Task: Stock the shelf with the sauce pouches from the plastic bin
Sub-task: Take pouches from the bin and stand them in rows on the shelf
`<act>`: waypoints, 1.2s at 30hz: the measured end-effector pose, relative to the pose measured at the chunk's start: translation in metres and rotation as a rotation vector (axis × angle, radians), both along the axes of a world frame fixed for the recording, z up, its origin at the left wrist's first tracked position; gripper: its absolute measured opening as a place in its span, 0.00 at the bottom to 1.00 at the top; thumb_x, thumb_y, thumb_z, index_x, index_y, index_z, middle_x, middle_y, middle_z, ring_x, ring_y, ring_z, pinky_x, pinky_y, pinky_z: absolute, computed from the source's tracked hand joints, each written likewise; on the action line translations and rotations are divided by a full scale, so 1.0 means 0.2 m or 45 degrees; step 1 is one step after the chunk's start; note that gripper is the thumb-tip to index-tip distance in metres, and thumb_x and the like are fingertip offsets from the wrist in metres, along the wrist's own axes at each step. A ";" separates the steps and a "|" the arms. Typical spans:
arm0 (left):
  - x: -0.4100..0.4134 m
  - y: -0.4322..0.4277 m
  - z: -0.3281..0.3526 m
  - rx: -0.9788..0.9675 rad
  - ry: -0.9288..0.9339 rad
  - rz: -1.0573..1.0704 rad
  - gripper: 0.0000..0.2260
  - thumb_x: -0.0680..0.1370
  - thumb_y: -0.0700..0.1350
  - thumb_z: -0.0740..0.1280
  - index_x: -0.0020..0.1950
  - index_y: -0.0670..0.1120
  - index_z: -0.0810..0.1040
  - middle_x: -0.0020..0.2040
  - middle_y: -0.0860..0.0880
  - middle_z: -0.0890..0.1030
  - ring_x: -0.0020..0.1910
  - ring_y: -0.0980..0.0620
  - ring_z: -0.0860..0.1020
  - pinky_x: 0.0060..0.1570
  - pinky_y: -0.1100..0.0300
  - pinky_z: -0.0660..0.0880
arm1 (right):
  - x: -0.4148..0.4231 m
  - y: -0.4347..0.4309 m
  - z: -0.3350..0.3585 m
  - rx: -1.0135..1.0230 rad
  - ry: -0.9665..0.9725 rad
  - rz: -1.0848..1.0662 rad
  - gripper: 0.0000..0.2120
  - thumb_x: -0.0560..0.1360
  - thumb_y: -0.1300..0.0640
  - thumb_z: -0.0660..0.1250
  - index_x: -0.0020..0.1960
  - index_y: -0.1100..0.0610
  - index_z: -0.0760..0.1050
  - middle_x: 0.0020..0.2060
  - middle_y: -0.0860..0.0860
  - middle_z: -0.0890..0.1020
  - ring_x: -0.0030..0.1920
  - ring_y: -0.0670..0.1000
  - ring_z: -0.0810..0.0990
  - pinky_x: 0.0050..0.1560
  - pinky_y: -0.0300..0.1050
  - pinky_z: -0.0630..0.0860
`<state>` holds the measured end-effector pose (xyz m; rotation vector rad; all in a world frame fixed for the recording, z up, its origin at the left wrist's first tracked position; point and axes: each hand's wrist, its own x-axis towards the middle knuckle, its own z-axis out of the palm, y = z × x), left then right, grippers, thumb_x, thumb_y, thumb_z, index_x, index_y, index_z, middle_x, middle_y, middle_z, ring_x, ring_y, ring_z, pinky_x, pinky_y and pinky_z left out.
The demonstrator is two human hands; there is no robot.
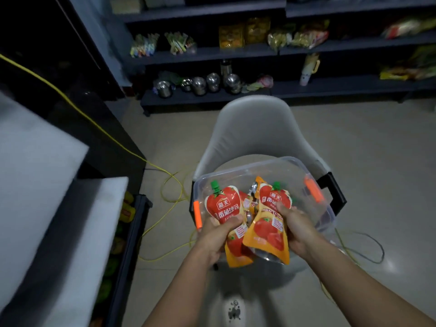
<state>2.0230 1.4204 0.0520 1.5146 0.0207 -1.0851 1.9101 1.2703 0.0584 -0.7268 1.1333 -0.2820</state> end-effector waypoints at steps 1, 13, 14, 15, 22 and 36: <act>-0.06 0.06 0.07 -0.032 -0.005 0.044 0.17 0.72 0.42 0.76 0.60 0.41 0.79 0.51 0.41 0.86 0.50 0.41 0.84 0.55 0.43 0.80 | -0.03 0.05 0.06 0.003 -0.012 0.054 0.15 0.78 0.54 0.66 0.61 0.60 0.73 0.49 0.62 0.84 0.47 0.62 0.84 0.47 0.59 0.80; -0.67 1.08 0.84 -0.118 -0.199 0.403 0.20 0.72 0.54 0.71 0.57 0.42 0.80 0.49 0.41 0.86 0.49 0.41 0.85 0.56 0.42 0.79 | -0.30 0.94 0.85 -0.118 -0.243 0.865 0.23 0.65 0.59 0.77 0.59 0.59 0.76 0.47 0.61 0.85 0.47 0.63 0.85 0.46 0.60 0.81; -0.71 1.17 0.89 -0.108 -0.251 0.440 0.19 0.72 0.54 0.71 0.57 0.43 0.80 0.49 0.43 0.86 0.48 0.42 0.85 0.54 0.44 0.80 | -0.30 1.02 0.90 -0.127 -0.278 0.918 0.22 0.66 0.59 0.77 0.58 0.59 0.76 0.47 0.61 0.85 0.46 0.62 0.85 0.44 0.59 0.81; -0.74 1.26 0.92 -0.101 -0.298 0.478 0.18 0.73 0.54 0.70 0.56 0.44 0.80 0.48 0.44 0.87 0.47 0.44 0.85 0.52 0.47 0.81 | -0.29 1.11 0.95 -0.132 -0.324 0.971 0.21 0.67 0.59 0.76 0.58 0.58 0.76 0.47 0.60 0.86 0.45 0.62 0.85 0.41 0.57 0.82; -0.83 1.91 1.16 -0.103 -0.520 0.776 0.18 0.73 0.51 0.73 0.59 0.44 0.79 0.50 0.43 0.86 0.49 0.42 0.85 0.55 0.41 0.79 | -0.17 1.76 1.22 -0.256 -0.596 1.297 0.17 0.72 0.55 0.71 0.58 0.61 0.75 0.45 0.61 0.85 0.41 0.59 0.86 0.38 0.51 0.82; -0.88 3.62 1.65 0.031 -0.936 1.374 0.13 0.76 0.47 0.71 0.58 0.43 0.79 0.49 0.43 0.86 0.47 0.43 0.85 0.51 0.47 0.82 | 0.19 3.61 1.68 -0.328 -0.957 1.772 0.14 0.74 0.53 0.70 0.54 0.61 0.78 0.45 0.61 0.85 0.44 0.62 0.85 0.46 0.55 0.82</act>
